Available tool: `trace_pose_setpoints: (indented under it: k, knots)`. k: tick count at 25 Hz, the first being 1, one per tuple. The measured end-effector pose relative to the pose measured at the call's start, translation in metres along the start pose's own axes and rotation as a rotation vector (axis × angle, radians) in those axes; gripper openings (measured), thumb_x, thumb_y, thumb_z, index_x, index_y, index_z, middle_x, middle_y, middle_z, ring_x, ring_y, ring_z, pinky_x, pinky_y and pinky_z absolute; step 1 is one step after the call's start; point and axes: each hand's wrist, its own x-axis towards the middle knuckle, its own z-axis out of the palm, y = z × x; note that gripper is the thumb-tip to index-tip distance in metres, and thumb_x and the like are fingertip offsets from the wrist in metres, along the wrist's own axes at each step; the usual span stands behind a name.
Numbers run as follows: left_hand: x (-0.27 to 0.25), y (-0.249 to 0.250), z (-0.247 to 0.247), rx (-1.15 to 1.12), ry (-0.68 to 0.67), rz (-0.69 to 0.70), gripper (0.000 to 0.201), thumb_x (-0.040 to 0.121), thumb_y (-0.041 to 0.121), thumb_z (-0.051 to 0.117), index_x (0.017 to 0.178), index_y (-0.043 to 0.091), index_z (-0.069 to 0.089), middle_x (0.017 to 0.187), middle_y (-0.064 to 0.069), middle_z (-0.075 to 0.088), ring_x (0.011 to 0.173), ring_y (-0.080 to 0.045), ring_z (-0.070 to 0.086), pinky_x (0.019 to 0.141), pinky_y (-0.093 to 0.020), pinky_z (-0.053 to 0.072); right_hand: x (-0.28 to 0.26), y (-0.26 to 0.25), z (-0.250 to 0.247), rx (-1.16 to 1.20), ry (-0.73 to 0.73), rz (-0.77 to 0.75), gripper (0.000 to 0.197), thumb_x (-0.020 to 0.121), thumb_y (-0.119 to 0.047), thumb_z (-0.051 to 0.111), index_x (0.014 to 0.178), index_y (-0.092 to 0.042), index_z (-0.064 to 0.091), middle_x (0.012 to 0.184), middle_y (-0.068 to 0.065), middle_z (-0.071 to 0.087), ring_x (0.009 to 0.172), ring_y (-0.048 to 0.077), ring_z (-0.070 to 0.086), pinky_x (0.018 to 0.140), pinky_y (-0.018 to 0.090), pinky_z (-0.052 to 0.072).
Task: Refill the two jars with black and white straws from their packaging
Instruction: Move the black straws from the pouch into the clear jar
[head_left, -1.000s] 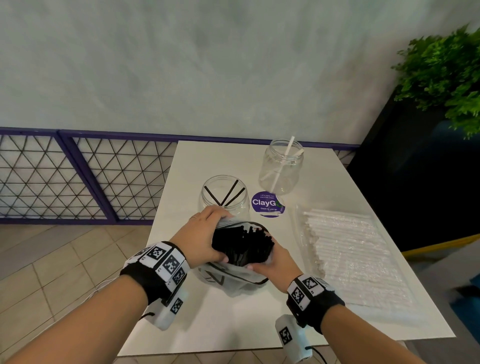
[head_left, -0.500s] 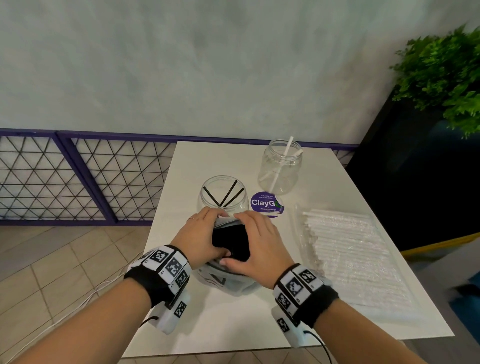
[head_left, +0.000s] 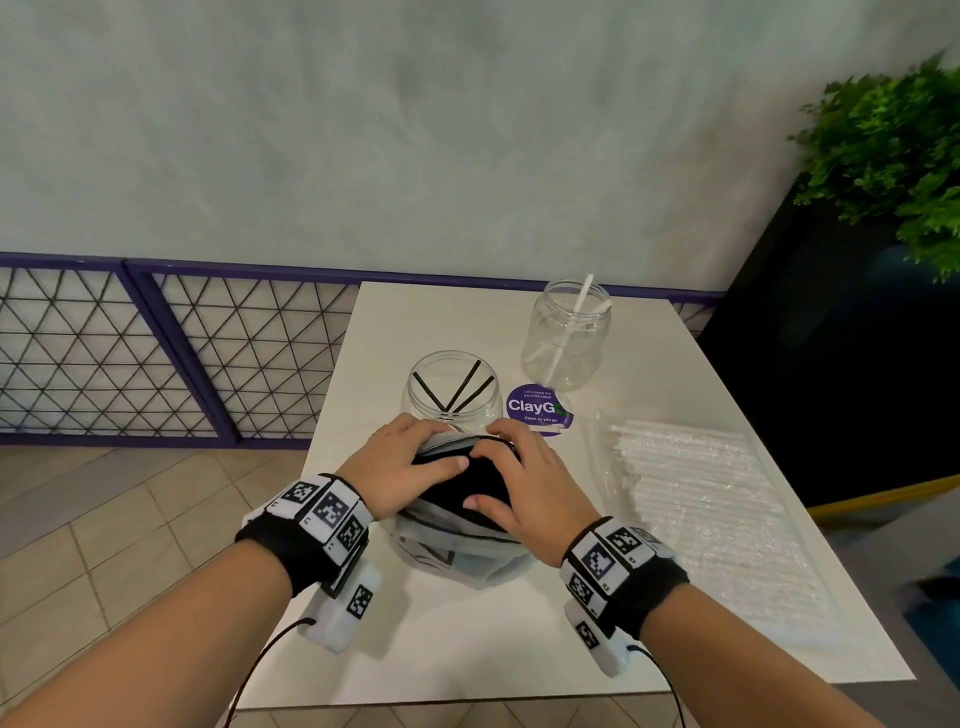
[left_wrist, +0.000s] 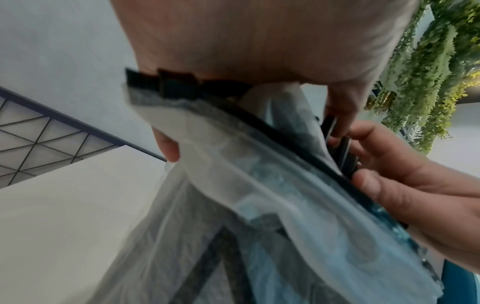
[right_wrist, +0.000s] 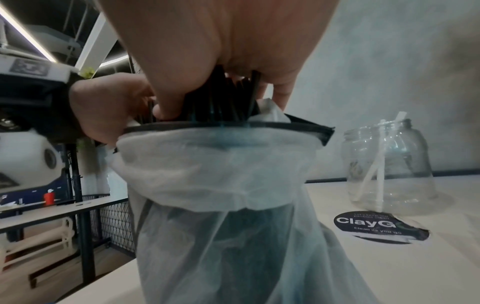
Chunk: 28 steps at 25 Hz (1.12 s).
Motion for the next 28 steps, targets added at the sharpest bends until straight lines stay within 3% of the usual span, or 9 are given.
trace_pose_setpoints:
  k: [3, 6, 8, 11, 16, 18, 22, 25, 28]
  knots:
    - [0.006, 0.003, 0.005, -0.062, 0.097, -0.034, 0.016, 0.09, 0.039, 0.056, 0.097, 0.026, 0.06, 0.102, 0.003, 0.057, 0.1, -0.012, 0.053, 0.082, -0.021, 0.037, 0.002, 0.0, -0.003, -0.081, 0.018, -0.027, 0.054, 0.079, -0.056, 0.054, 0.124, -0.029, 0.04, 0.131, 0.003, 0.039, 0.116, 0.024, 0.044, 0.094, 0.039, 0.043]
    - [0.01, 0.003, 0.008, -0.183, 0.158, -0.086, 0.025, 0.095, 0.027, 0.054, 0.07, 0.025, 0.05, 0.073, 0.006, 0.055, 0.072, -0.008, 0.05, 0.064, -0.021, 0.035, 0.001, 0.004, -0.006, -0.045, 0.045, -0.016, 0.068, 0.072, -0.057, 0.065, 0.128, -0.026, 0.042, 0.128, 0.001, 0.04, 0.116, 0.018, 0.041, 0.098, 0.032, 0.039]
    - [0.013, 0.001, 0.008, -0.285, 0.162, -0.122, 0.024, 0.094, 0.028, 0.054, 0.071, 0.022, 0.052, 0.071, 0.006, 0.055, 0.071, -0.009, 0.05, 0.066, -0.024, 0.037, -0.003, 0.006, -0.003, 0.103, 0.074, 0.03, 0.073, 0.069, -0.052, 0.071, 0.129, -0.021, 0.044, 0.129, 0.001, 0.041, 0.116, 0.014, 0.04, 0.102, 0.028, 0.036]
    - [0.018, -0.006, 0.012, -0.438, 0.141, -0.147, 0.021, 0.09, 0.034, 0.057, 0.074, 0.021, 0.054, 0.073, 0.005, 0.057, 0.075, -0.014, 0.052, 0.074, -0.031, 0.04, -0.009, 0.002, 0.005, 0.257, 0.065, 0.098, 0.072, 0.07, -0.043, 0.075, 0.131, -0.021, 0.044, 0.131, -0.001, 0.04, 0.118, 0.015, 0.039, 0.105, 0.031, 0.037]
    - [0.019, -0.003, 0.018, -0.683, 0.11, -0.161, 0.012, 0.094, 0.02, 0.053, 0.082, 0.019, 0.057, 0.084, 0.001, 0.062, 0.088, -0.015, 0.055, 0.089, -0.035, 0.04, -0.003, -0.008, 0.006, 0.016, 0.044, 0.024, 0.084, 0.068, -0.063, 0.063, 0.138, -0.026, 0.035, 0.139, -0.008, 0.042, 0.125, 0.017, 0.037, 0.104, 0.033, 0.032]
    - [0.019, -0.002, 0.019, -0.748, 0.089, -0.174, 0.011, 0.086, 0.027, 0.055, 0.086, 0.016, 0.058, 0.092, -0.005, 0.063, 0.093, -0.017, 0.056, 0.096, -0.038, 0.041, 0.002, -0.009, 0.004, -0.016, -0.008, 0.046, 0.089, 0.067, -0.068, 0.059, 0.14, -0.027, 0.031, 0.14, -0.01, 0.041, 0.127, 0.015, 0.035, 0.104, 0.034, 0.031]
    - [0.018, -0.005, 0.018, -0.83, 0.079, -0.217, 0.013, 0.093, 0.018, 0.049, 0.093, 0.015, 0.062, 0.098, -0.01, 0.066, 0.098, -0.02, 0.058, 0.099, -0.039, 0.04, 0.004, -0.005, -0.002, 0.007, -0.098, 0.052, 0.096, 0.068, -0.066, 0.066, 0.145, -0.027, 0.025, 0.142, -0.012, 0.038, 0.129, 0.012, 0.029, 0.104, 0.031, 0.027]
    - [0.019, -0.008, 0.018, -0.85, 0.07, -0.254, 0.025, 0.088, 0.022, 0.053, 0.107, 0.01, 0.063, 0.112, -0.018, 0.068, 0.108, -0.026, 0.062, 0.104, -0.043, 0.041, 0.002, -0.002, -0.002, 0.077, -0.12, 0.01, 0.097, 0.071, -0.064, 0.065, 0.148, -0.032, 0.014, 0.141, -0.012, 0.04, 0.13, 0.009, 0.026, 0.105, 0.029, 0.023]
    - [0.02, -0.011, 0.019, -0.841, 0.12, -0.299, 0.022, 0.09, 0.02, 0.05, 0.107, 0.014, 0.063, 0.112, -0.018, 0.067, 0.109, -0.029, 0.062, 0.104, -0.046, 0.043, 0.001, -0.001, -0.002, 0.106, -0.131, 0.014, 0.098, 0.074, -0.063, 0.064, 0.15, -0.029, 0.011, 0.135, -0.01, 0.043, 0.126, 0.008, 0.029, 0.104, 0.026, 0.024]
